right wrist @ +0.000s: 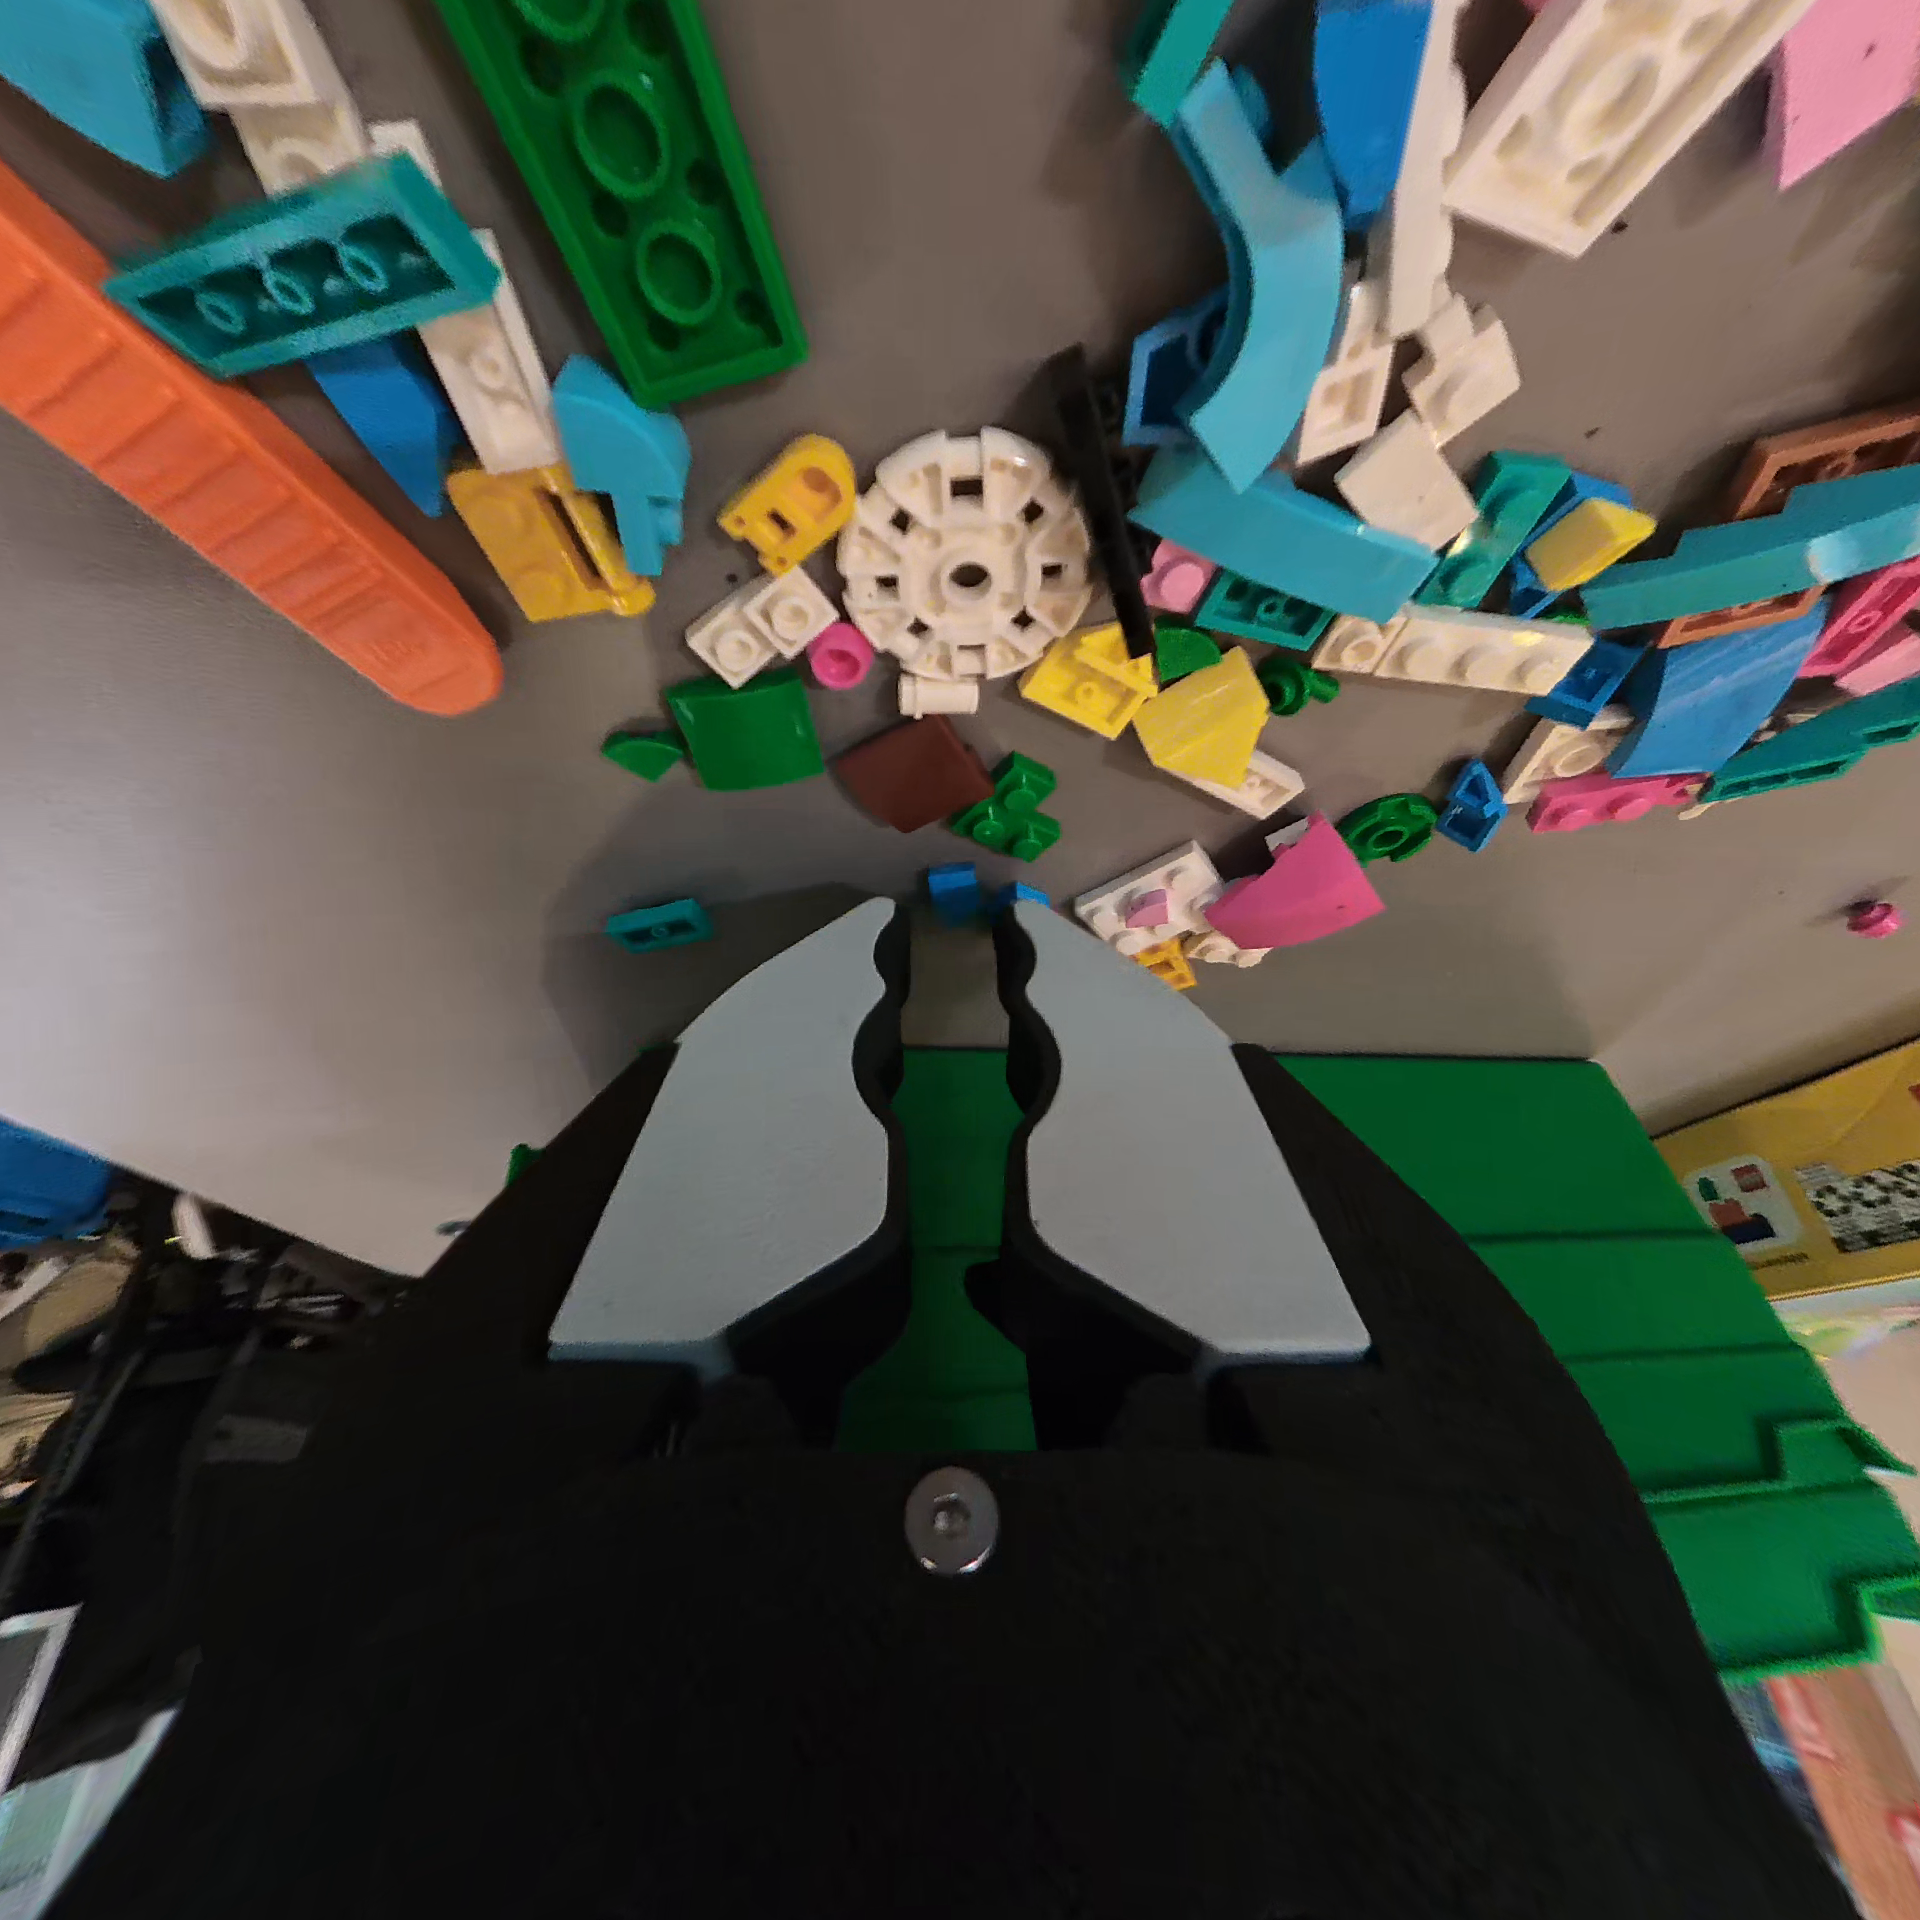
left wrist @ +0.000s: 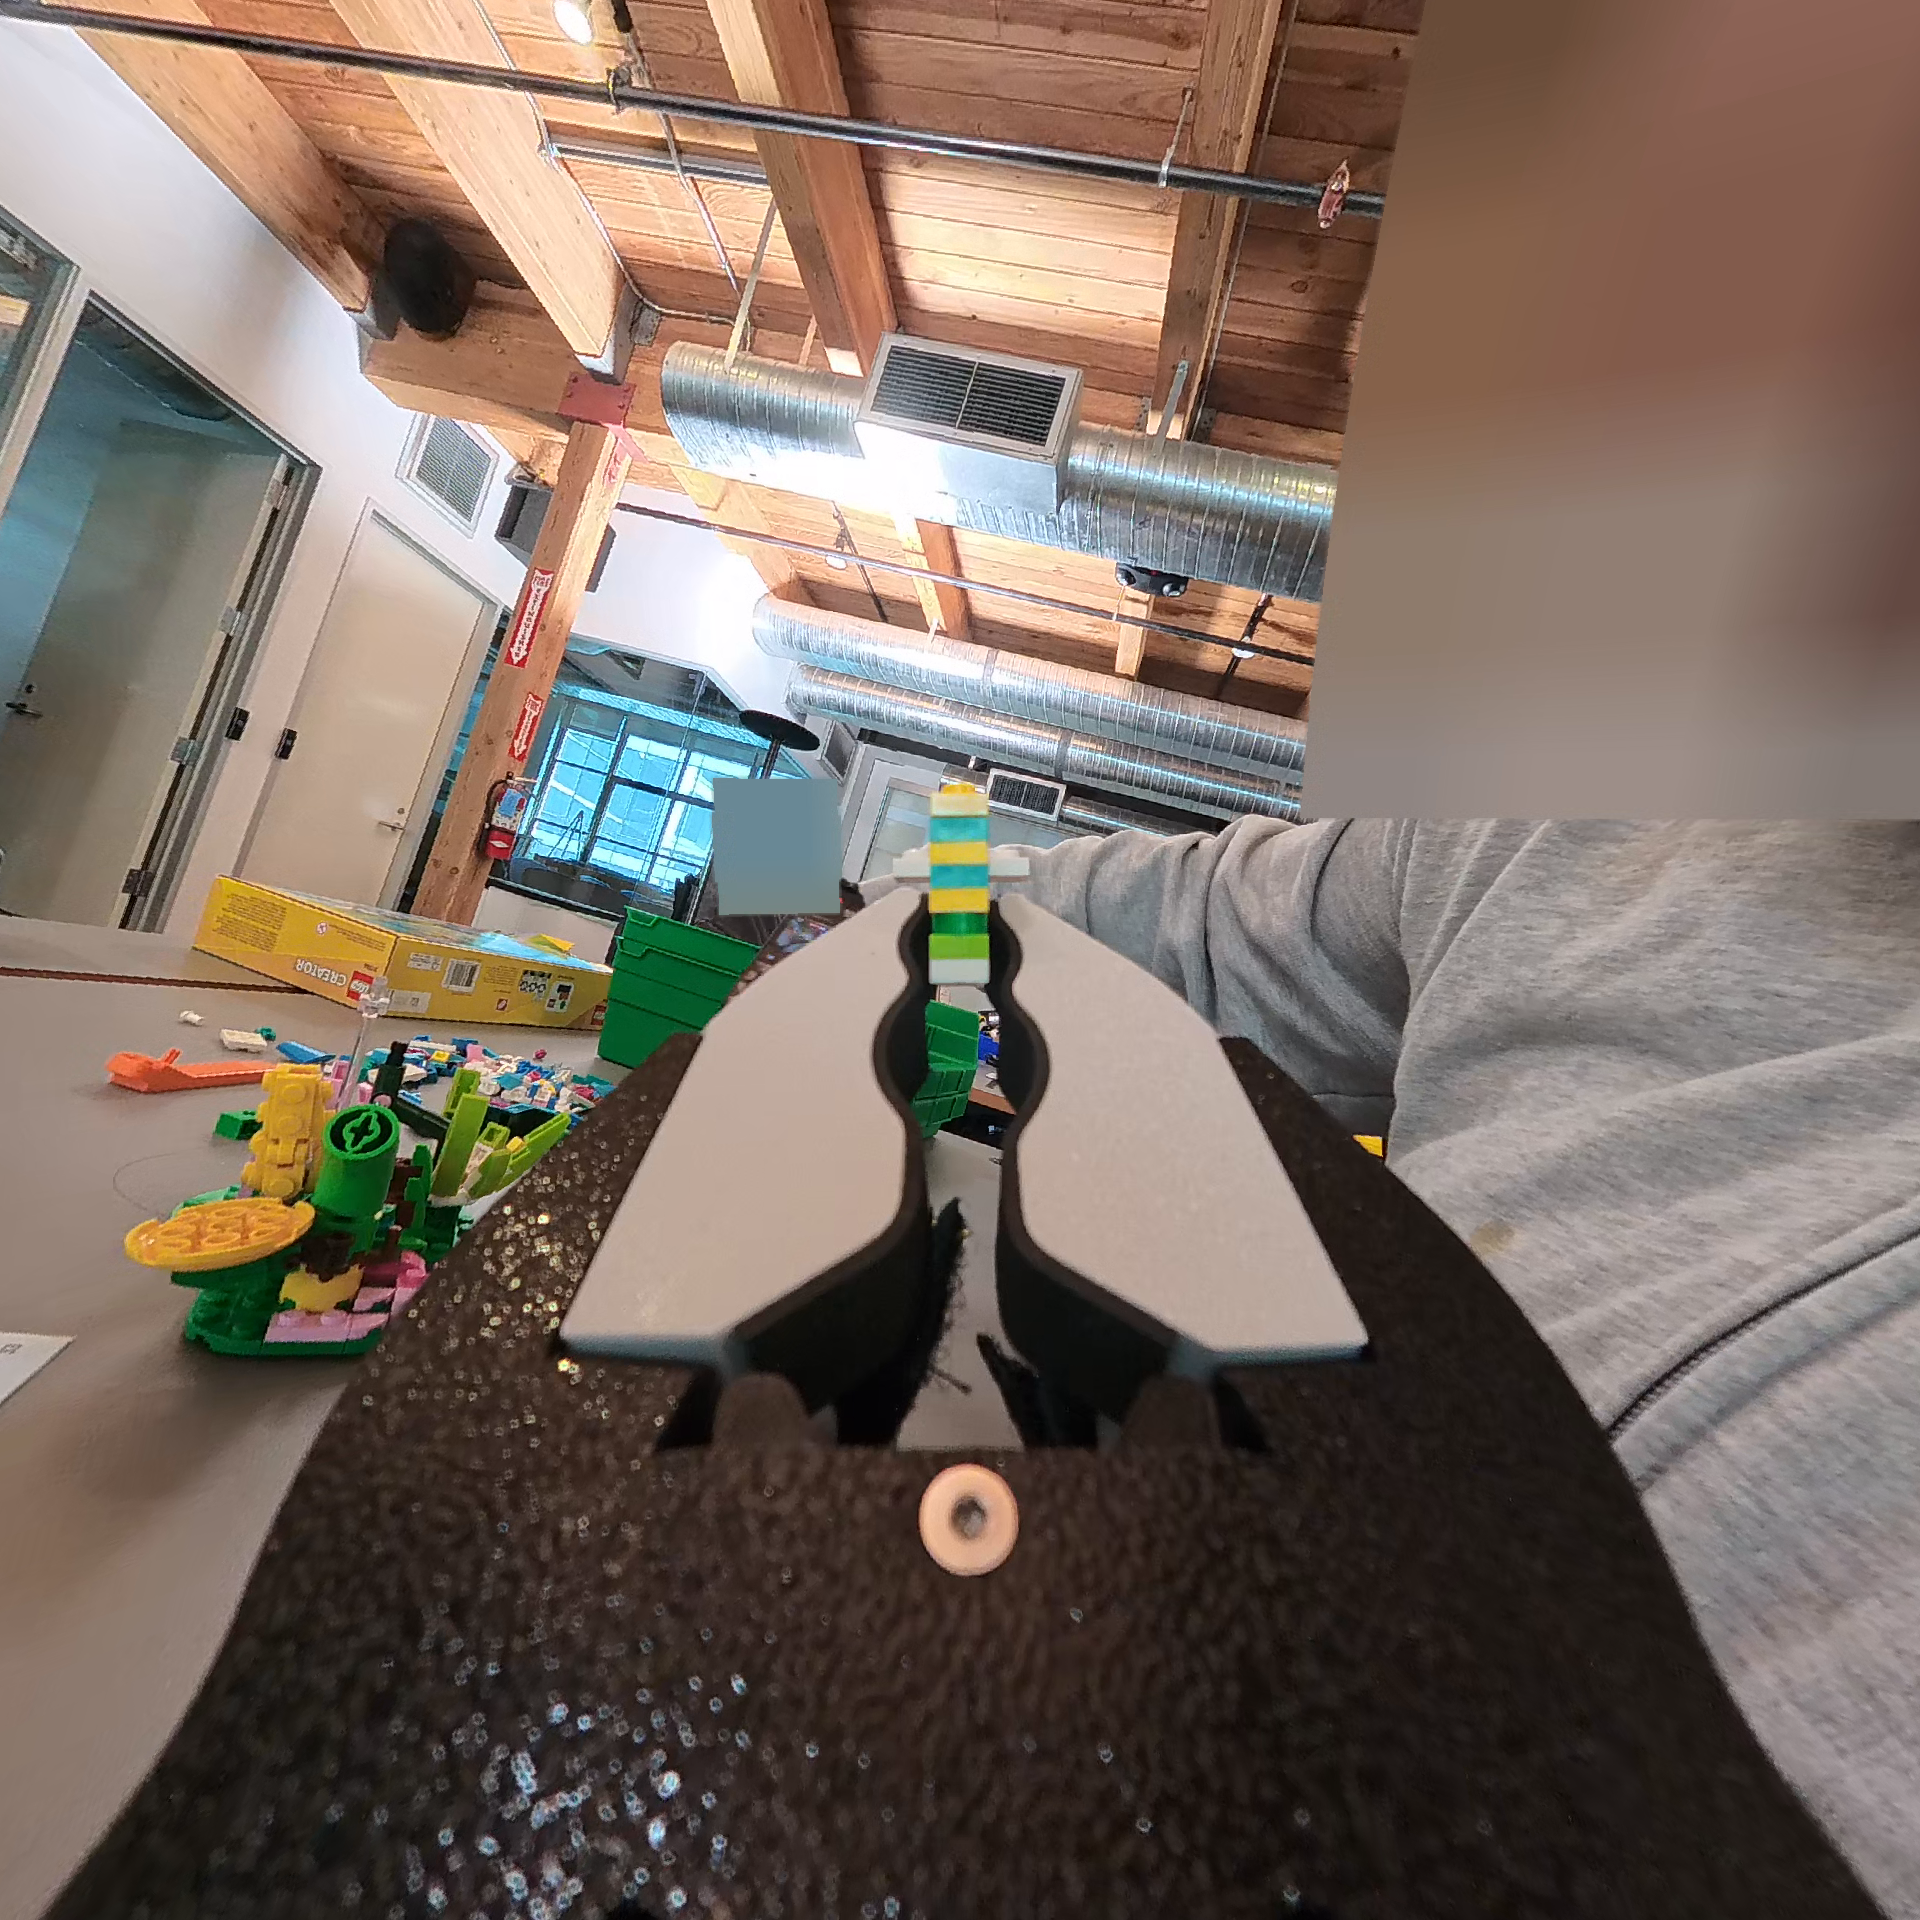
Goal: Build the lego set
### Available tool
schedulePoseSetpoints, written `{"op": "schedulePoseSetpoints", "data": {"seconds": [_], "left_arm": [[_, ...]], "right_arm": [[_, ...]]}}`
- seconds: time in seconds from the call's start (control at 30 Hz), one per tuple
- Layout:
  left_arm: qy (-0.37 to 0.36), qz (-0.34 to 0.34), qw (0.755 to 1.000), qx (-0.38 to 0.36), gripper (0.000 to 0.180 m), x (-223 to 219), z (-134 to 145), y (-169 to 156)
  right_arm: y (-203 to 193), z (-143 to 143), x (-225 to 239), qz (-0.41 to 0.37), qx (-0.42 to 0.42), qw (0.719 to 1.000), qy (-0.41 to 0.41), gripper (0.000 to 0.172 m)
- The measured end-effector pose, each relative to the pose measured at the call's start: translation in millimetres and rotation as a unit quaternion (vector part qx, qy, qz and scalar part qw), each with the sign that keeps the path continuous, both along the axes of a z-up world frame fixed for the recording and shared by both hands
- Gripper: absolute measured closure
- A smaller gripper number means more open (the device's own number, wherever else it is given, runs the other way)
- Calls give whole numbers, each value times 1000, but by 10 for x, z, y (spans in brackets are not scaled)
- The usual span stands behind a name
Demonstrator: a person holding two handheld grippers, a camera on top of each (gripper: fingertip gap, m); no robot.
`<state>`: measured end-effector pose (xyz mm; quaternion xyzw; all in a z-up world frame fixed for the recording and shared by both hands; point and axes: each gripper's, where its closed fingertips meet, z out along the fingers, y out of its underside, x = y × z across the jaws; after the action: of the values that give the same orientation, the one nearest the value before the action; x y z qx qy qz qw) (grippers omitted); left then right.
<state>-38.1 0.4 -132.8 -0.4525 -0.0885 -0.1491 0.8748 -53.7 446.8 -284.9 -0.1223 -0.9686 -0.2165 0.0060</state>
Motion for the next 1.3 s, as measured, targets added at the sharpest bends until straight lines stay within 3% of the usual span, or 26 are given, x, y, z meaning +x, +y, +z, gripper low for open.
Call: {"op": "schedulePoseSetpoints", "data": {"seconds": [0.03,0.67,0.97,1.13,1.3], "left_arm": [[0,0,1000,0,173,0,0,0],[0,-2,1000,-1,173,9,-2,-5],[2,-2,1000,-4,172,17,-7,3],[2,-2,1000,-4,172,18,-9,4],[3,-2,1000,-4,173,17,-9,4]], "right_arm": [[-7,-1,-23,13,-2,1000,7,154],[9,49,87,5,6,1000,-12,158],[46,5,12,8,23,1000,4,141],[12,16,51,3,12,1000,-4,153],[88,-2,78,-1,35,999,-11,152]]}}
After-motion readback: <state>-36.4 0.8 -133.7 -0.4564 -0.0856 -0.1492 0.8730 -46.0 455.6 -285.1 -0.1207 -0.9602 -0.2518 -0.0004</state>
